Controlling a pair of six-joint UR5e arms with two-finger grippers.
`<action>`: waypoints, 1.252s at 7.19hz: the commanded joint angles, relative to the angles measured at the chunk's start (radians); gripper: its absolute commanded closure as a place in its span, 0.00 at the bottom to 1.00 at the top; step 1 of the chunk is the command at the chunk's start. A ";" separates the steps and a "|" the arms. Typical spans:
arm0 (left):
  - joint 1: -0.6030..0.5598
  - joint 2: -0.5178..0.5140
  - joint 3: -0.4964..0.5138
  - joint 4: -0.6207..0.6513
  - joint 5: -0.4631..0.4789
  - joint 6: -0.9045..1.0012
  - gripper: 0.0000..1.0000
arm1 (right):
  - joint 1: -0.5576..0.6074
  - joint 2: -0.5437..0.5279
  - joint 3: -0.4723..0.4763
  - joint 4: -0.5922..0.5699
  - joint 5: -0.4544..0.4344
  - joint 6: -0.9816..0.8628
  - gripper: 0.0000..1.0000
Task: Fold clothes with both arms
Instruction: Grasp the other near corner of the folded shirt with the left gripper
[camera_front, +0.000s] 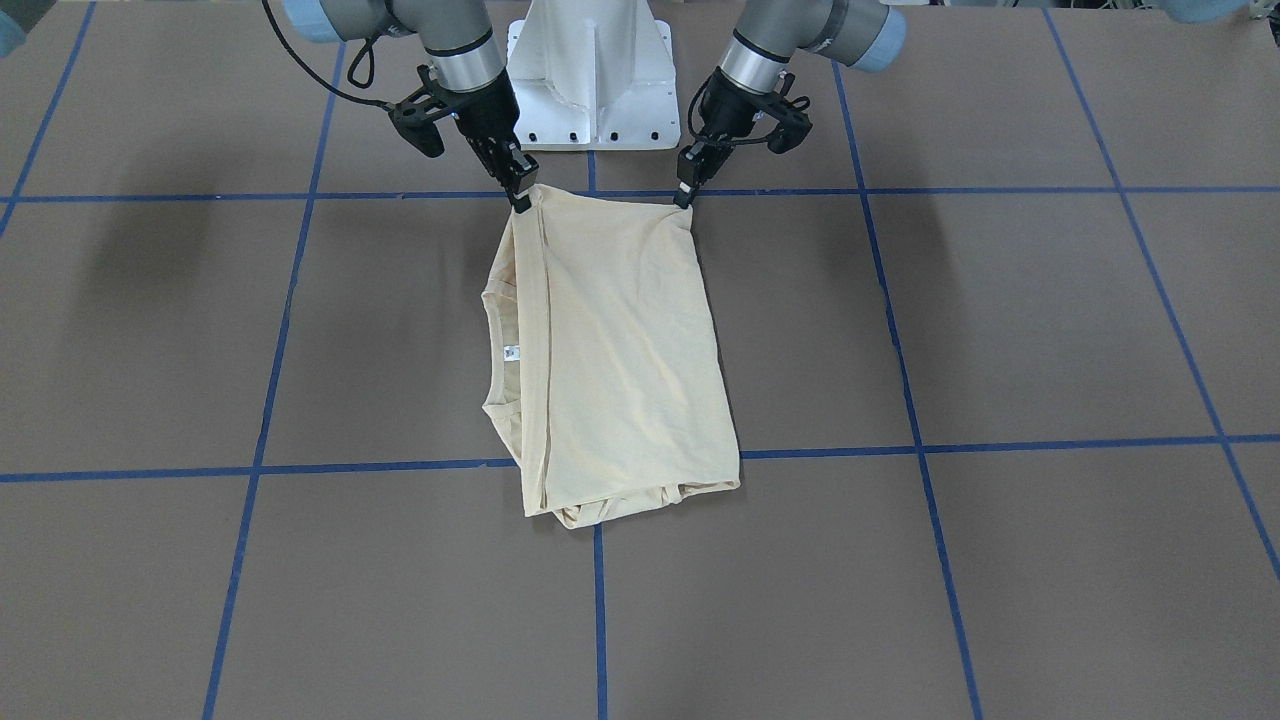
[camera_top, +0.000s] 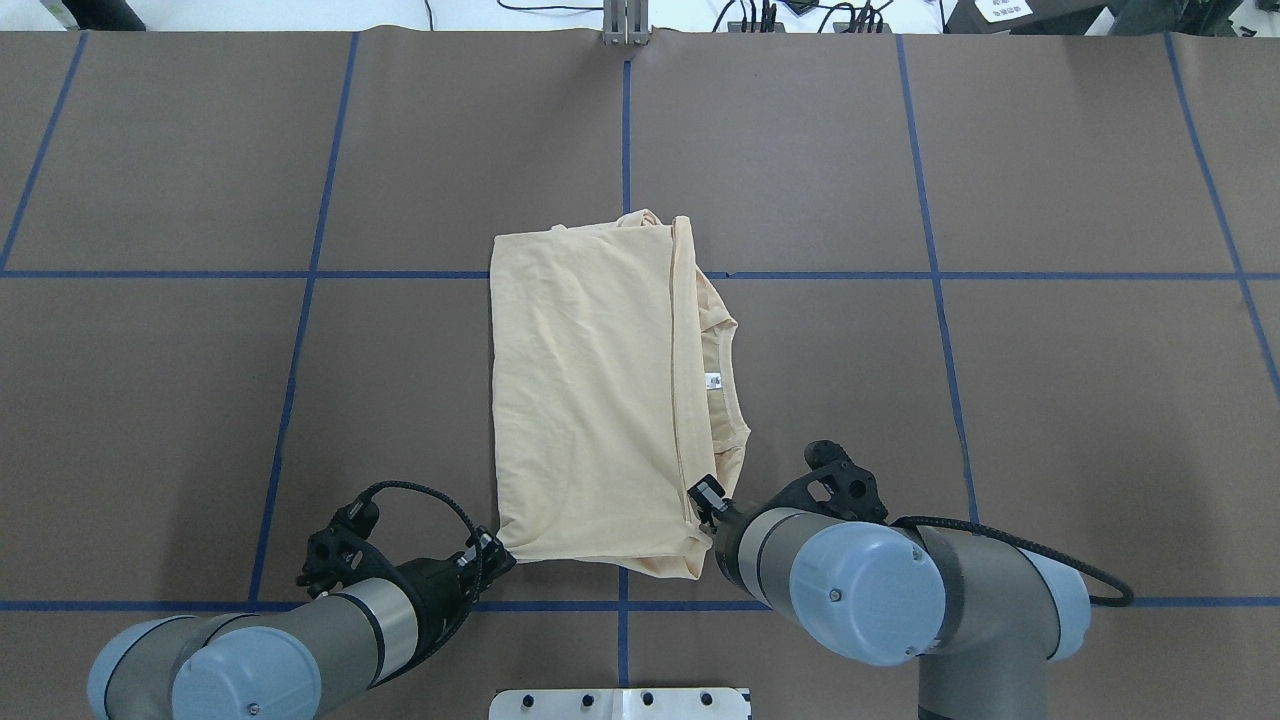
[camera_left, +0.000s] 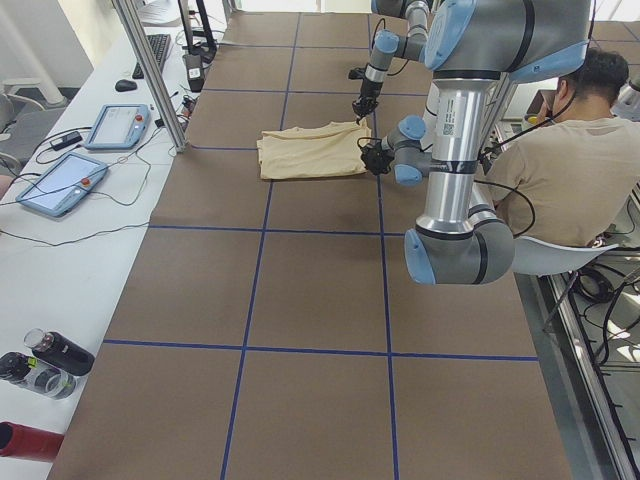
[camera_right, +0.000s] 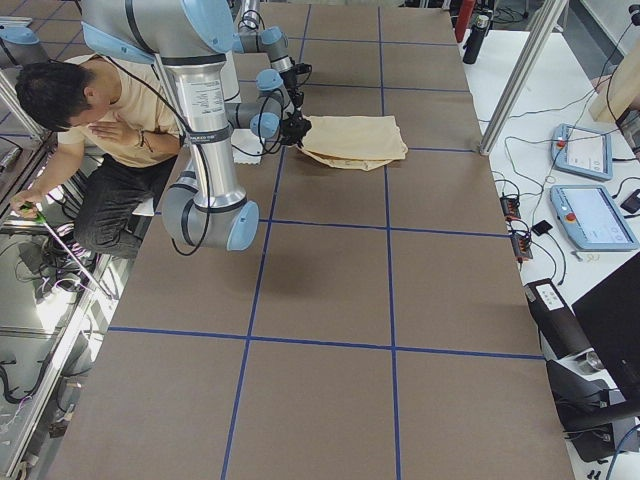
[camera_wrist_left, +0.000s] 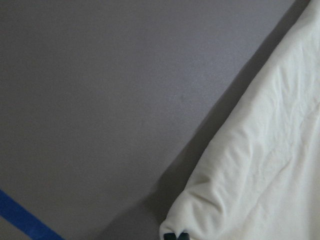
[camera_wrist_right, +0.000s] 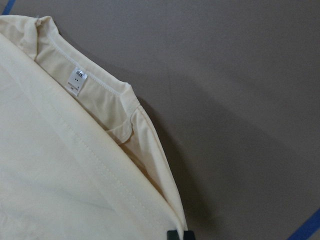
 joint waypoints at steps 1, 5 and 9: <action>0.068 0.002 -0.095 0.092 -0.005 0.001 1.00 | -0.025 -0.004 0.041 -0.038 0.000 0.024 1.00; 0.090 0.011 -0.209 0.192 -0.086 0.001 1.00 | -0.054 -0.013 0.159 -0.151 0.002 0.052 1.00; -0.179 -0.040 -0.241 0.241 -0.276 0.105 1.00 | 0.145 0.059 0.117 -0.203 0.210 0.006 1.00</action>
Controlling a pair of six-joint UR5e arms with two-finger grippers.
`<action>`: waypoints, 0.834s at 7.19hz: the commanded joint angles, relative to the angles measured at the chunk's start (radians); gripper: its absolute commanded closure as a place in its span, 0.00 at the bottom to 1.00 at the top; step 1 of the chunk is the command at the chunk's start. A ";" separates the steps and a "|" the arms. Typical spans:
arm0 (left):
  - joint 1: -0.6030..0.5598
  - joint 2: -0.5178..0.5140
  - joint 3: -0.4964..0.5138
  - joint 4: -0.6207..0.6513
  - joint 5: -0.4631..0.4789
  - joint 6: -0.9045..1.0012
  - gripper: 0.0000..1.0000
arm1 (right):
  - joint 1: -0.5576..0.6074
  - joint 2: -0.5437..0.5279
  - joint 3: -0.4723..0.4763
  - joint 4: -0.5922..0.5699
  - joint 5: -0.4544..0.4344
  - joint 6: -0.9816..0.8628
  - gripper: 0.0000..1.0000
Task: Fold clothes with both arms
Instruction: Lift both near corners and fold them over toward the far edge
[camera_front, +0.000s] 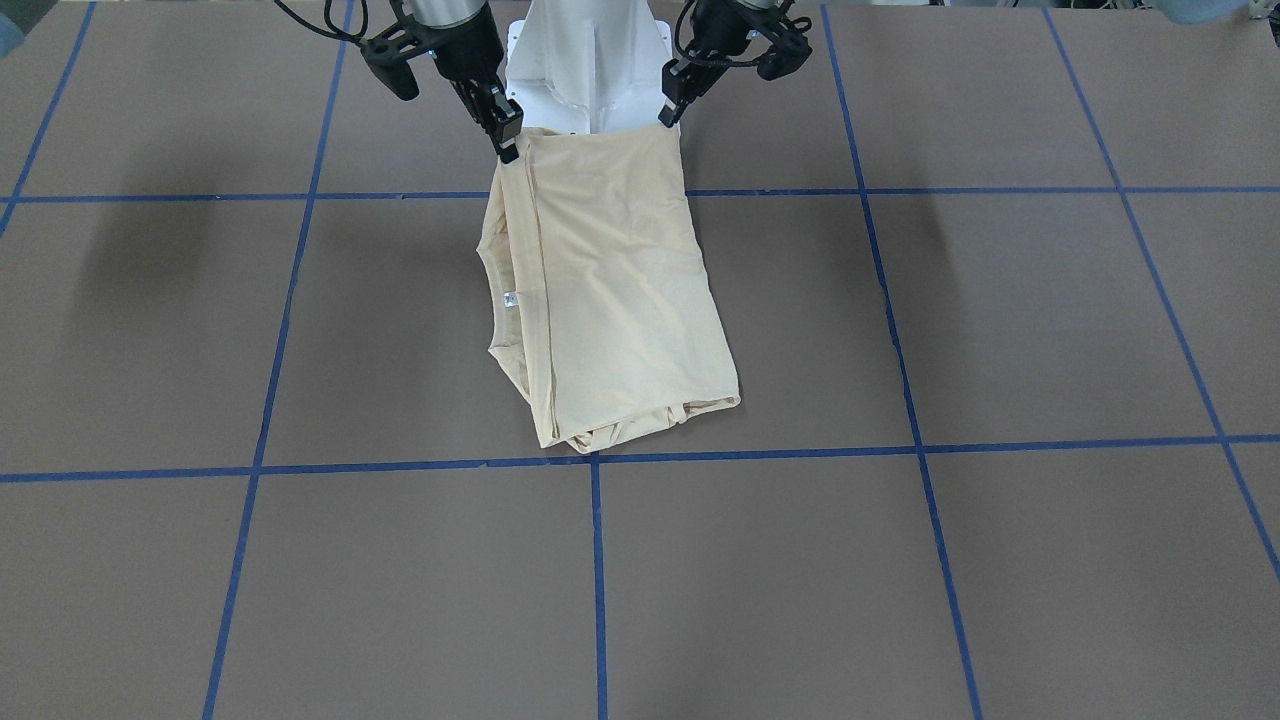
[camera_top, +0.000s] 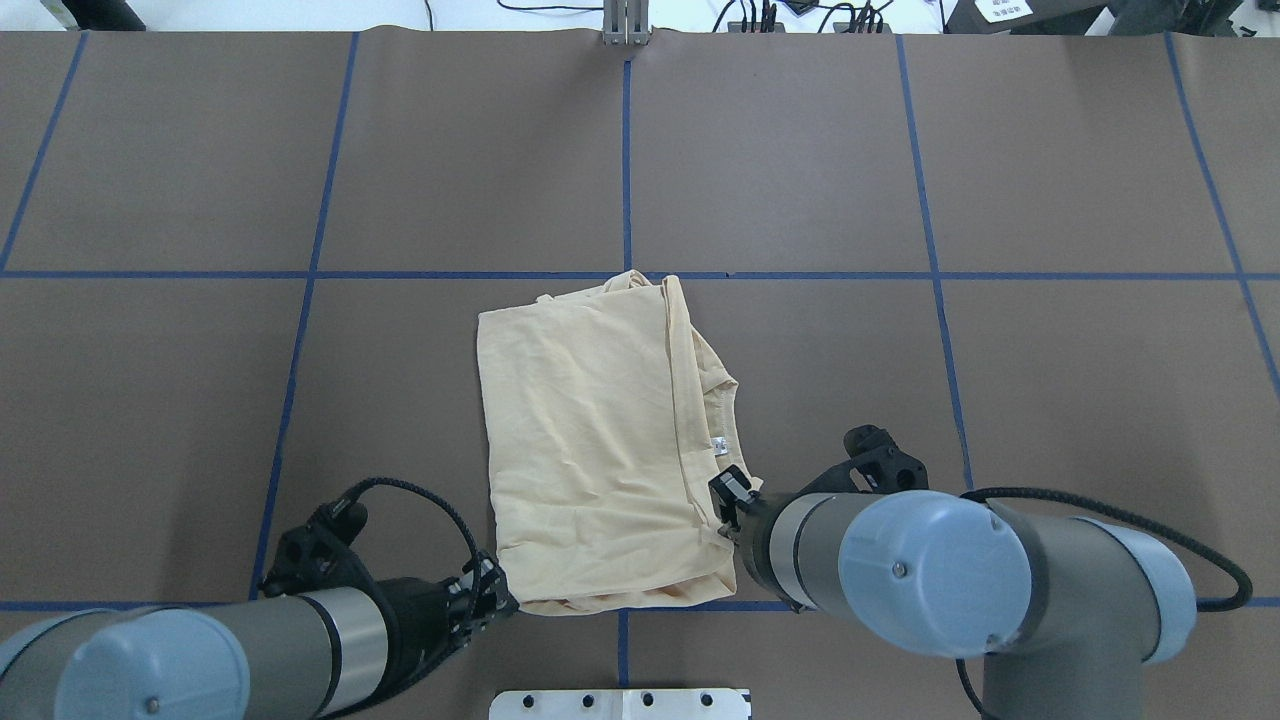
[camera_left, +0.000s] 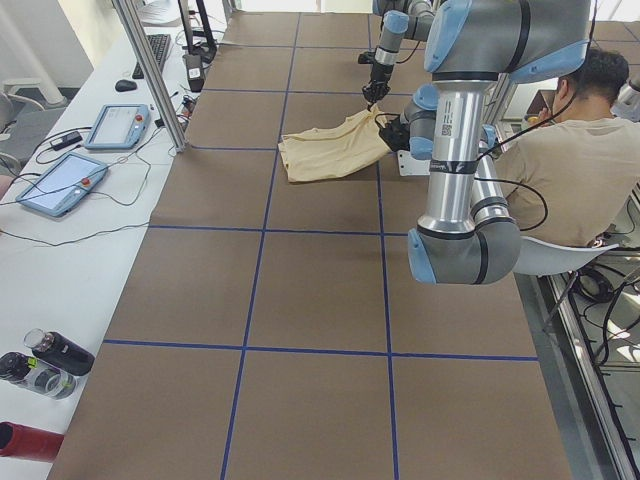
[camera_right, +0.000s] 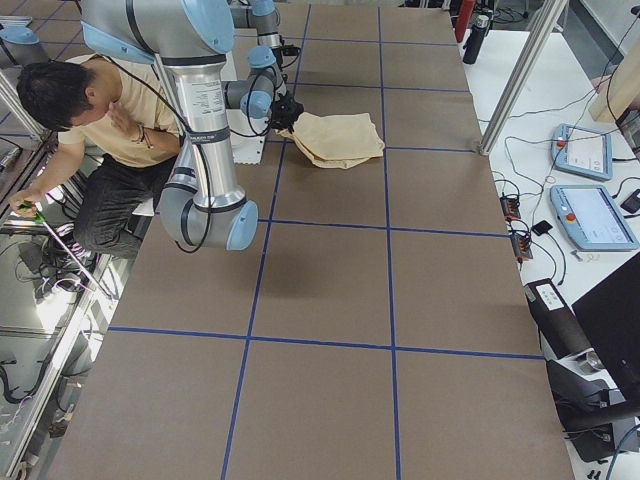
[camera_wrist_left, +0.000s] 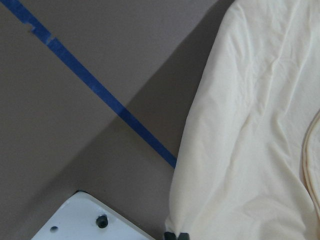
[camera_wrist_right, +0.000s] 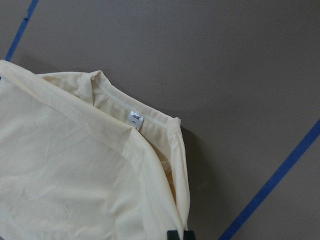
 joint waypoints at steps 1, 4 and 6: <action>-0.183 -0.026 0.014 0.010 -0.143 0.107 1.00 | 0.116 0.068 -0.092 0.004 0.086 -0.057 1.00; -0.259 -0.119 0.164 0.010 -0.164 0.178 1.00 | 0.225 0.157 -0.208 0.006 0.176 -0.149 1.00; -0.307 -0.151 0.240 0.000 -0.164 0.216 1.00 | 0.269 0.200 -0.349 0.120 0.189 -0.174 1.00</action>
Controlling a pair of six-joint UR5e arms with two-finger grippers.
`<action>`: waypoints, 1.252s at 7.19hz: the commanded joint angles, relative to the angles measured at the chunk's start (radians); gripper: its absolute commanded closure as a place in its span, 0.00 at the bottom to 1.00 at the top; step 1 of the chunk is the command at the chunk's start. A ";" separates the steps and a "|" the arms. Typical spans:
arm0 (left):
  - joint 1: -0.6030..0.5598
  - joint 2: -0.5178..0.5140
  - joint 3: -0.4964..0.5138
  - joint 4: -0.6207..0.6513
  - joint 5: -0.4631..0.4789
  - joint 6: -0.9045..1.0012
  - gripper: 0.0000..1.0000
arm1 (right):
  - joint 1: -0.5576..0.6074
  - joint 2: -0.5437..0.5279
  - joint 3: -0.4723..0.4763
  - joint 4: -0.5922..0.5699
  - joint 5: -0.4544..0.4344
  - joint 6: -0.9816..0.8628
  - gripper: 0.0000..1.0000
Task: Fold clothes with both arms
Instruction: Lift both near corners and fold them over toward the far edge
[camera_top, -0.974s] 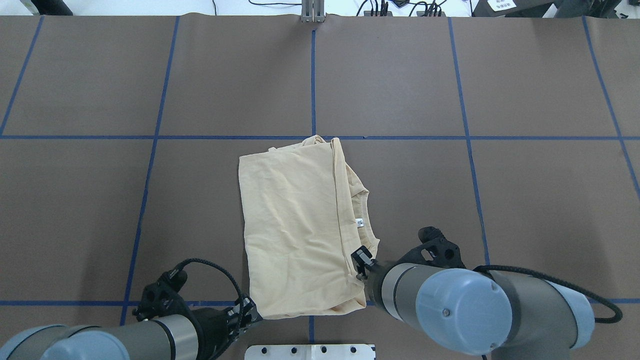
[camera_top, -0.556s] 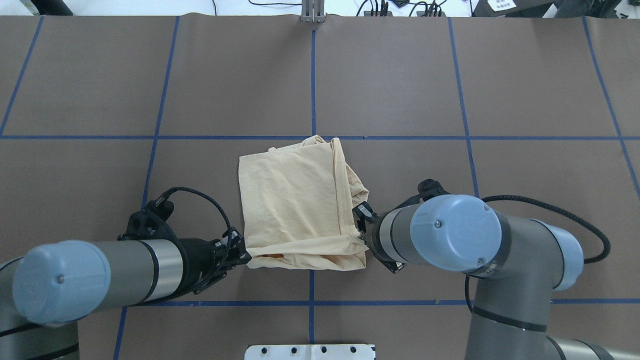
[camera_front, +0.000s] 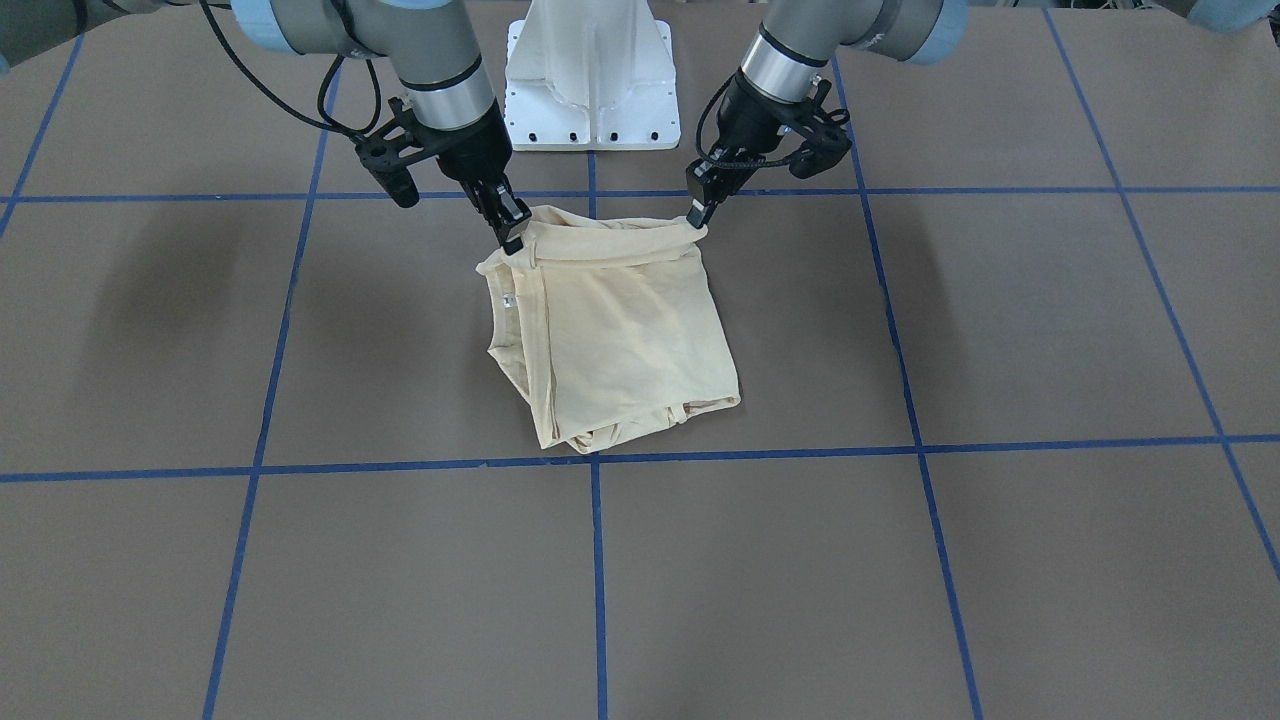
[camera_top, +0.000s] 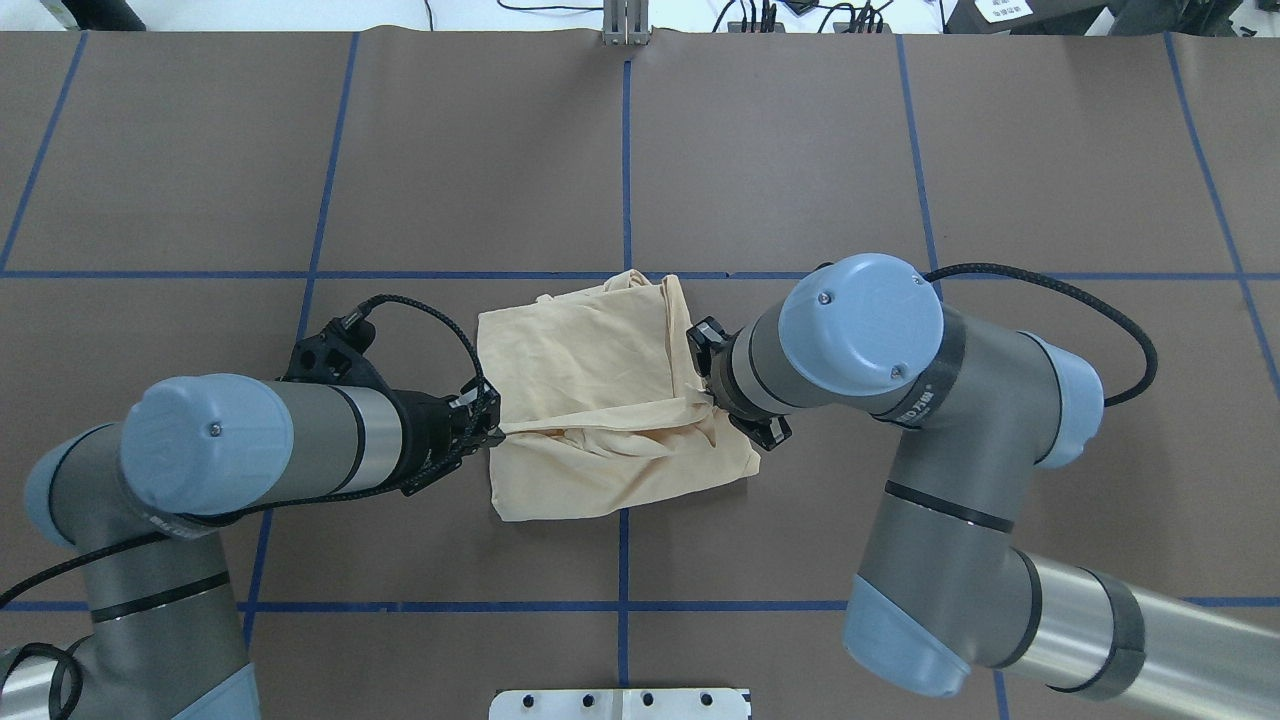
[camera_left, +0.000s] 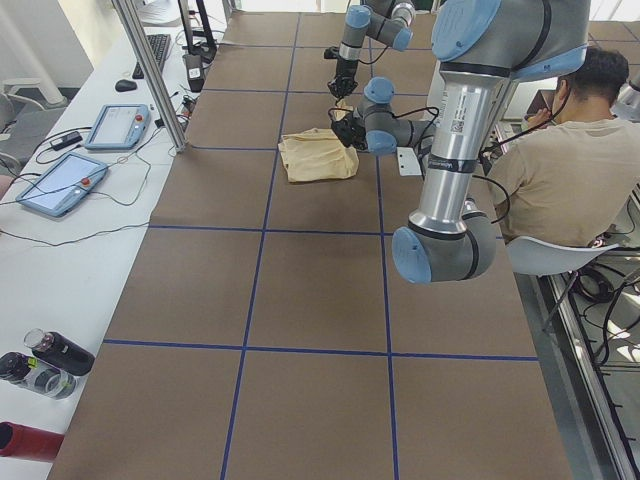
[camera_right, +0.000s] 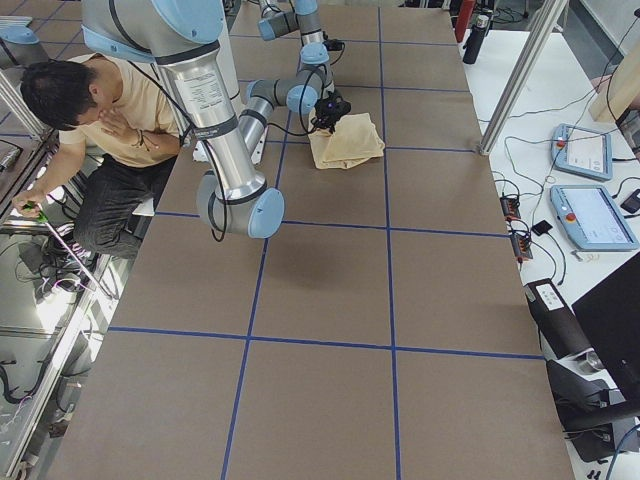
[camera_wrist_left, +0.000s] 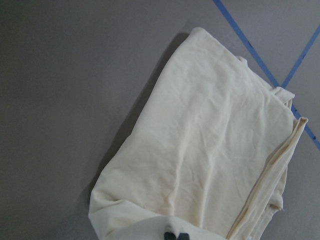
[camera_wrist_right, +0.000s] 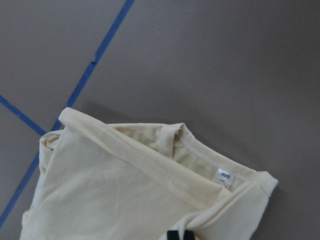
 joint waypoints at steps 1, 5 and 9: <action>-0.058 -0.037 0.062 -0.006 -0.004 0.048 1.00 | 0.079 0.065 -0.160 0.102 0.079 -0.030 1.00; -0.167 -0.118 0.221 -0.041 -0.005 0.163 1.00 | 0.159 0.217 -0.444 0.191 0.149 -0.125 1.00; -0.256 -0.184 0.476 -0.205 -0.005 0.244 0.51 | 0.218 0.383 -0.818 0.379 0.174 -0.279 0.01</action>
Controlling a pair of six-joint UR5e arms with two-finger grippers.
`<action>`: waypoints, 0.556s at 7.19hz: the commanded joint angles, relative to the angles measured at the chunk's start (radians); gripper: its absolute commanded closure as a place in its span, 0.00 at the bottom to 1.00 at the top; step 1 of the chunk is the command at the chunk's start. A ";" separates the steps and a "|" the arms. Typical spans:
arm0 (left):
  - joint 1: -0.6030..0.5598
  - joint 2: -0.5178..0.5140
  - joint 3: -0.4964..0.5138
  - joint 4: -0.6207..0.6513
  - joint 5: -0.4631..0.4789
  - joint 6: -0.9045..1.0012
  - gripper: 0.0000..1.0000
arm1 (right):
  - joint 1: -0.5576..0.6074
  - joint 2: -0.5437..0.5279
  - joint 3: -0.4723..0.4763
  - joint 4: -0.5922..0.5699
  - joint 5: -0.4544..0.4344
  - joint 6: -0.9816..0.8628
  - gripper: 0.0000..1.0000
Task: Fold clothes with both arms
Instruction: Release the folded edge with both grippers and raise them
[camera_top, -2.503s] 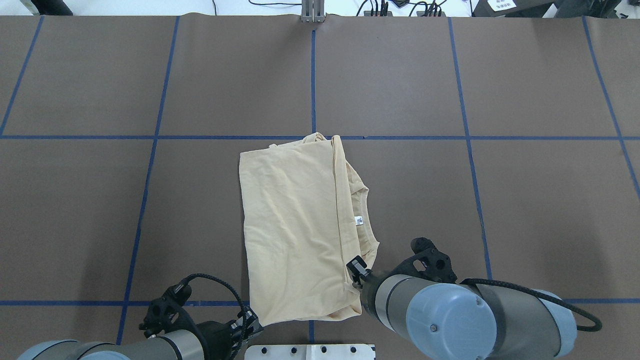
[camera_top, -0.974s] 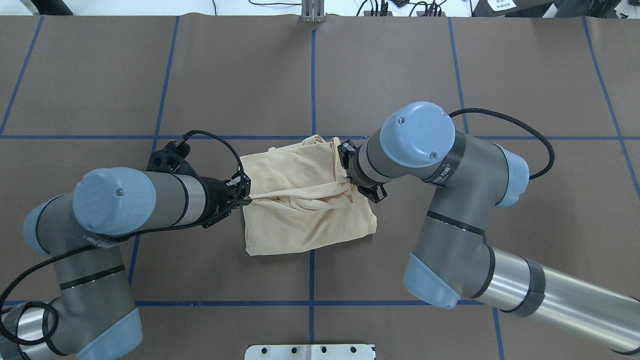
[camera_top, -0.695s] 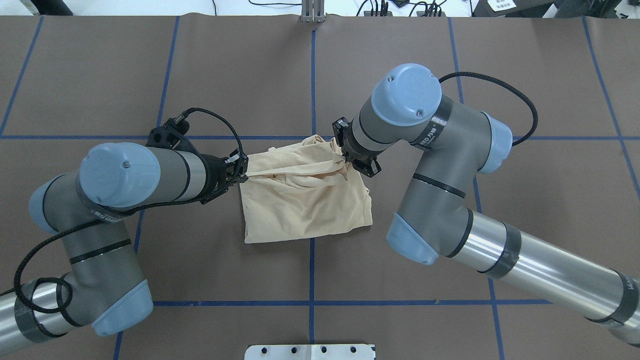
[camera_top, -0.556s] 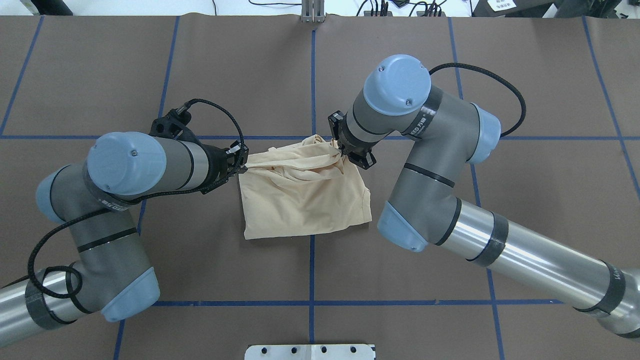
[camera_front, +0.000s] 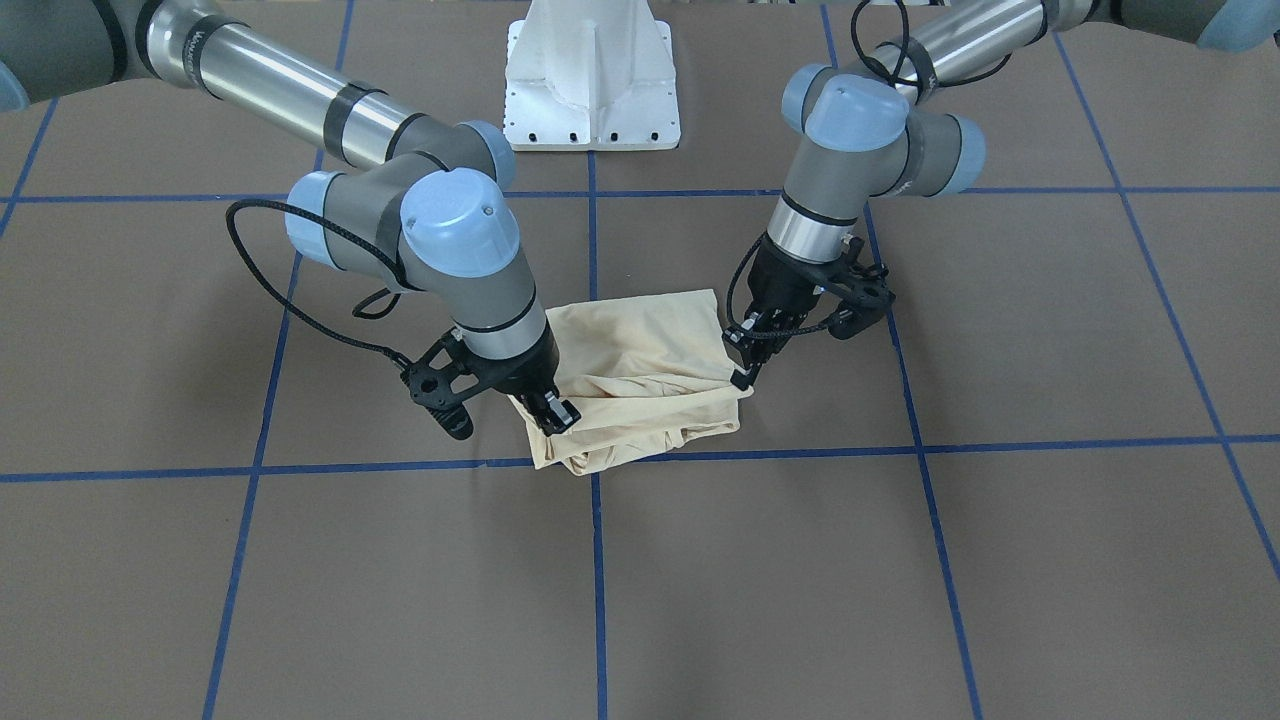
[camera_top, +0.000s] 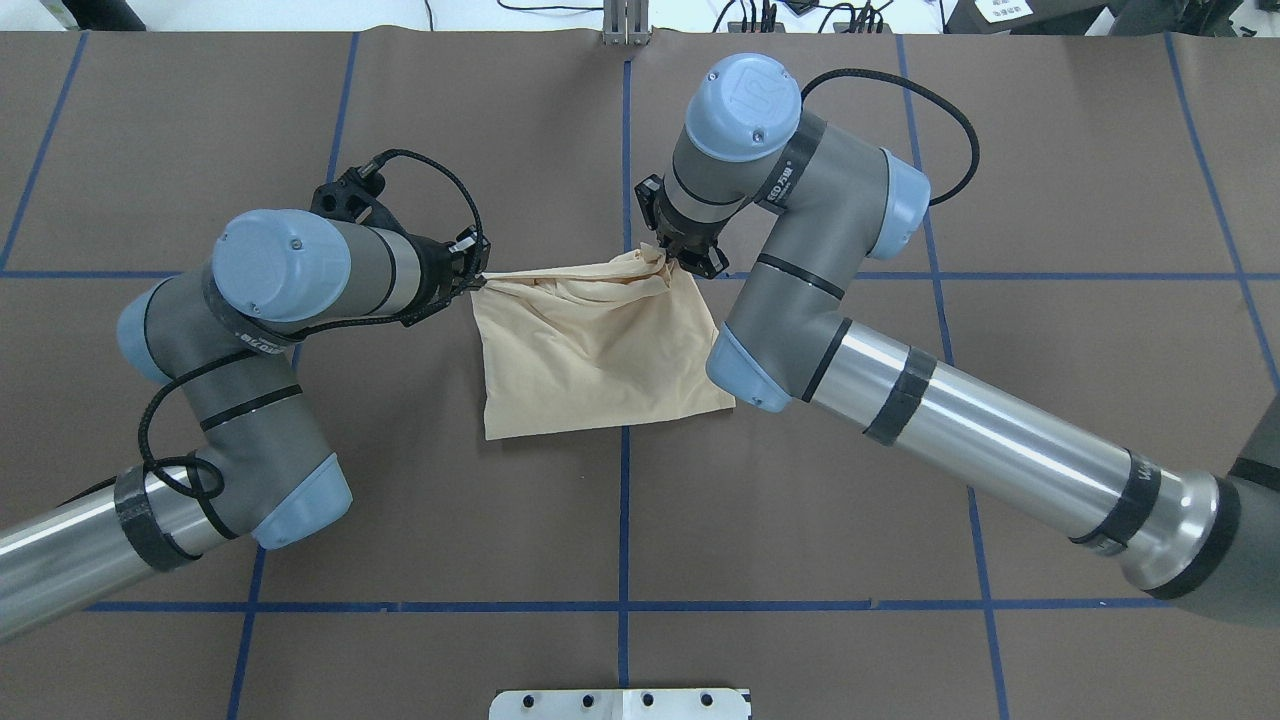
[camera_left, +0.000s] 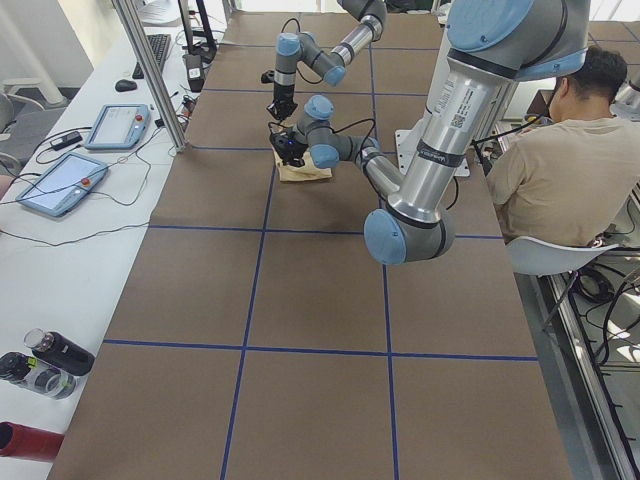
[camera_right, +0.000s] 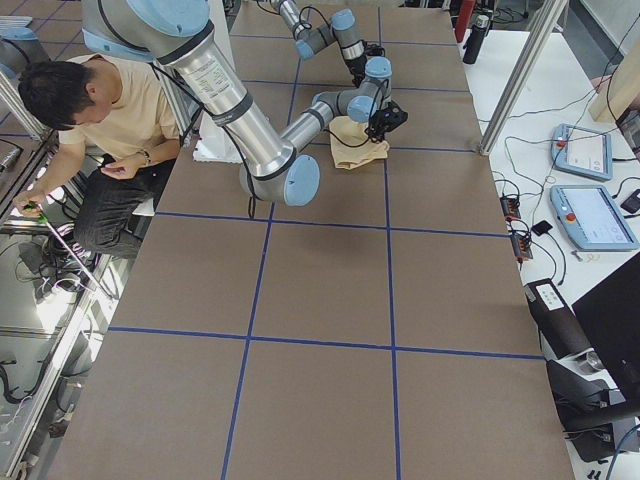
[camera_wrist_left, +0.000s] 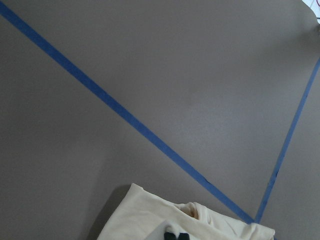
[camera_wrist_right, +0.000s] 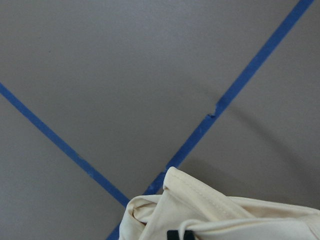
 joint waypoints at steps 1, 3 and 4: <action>-0.072 -0.026 0.087 -0.041 0.000 0.054 0.49 | 0.051 0.094 -0.174 0.094 0.009 -0.091 0.00; -0.104 -0.046 0.090 -0.039 -0.006 0.055 0.49 | 0.098 0.100 -0.175 0.090 0.090 -0.138 0.00; -0.104 -0.051 0.083 -0.042 -0.021 0.049 0.51 | 0.090 0.084 -0.144 0.090 0.090 -0.132 0.00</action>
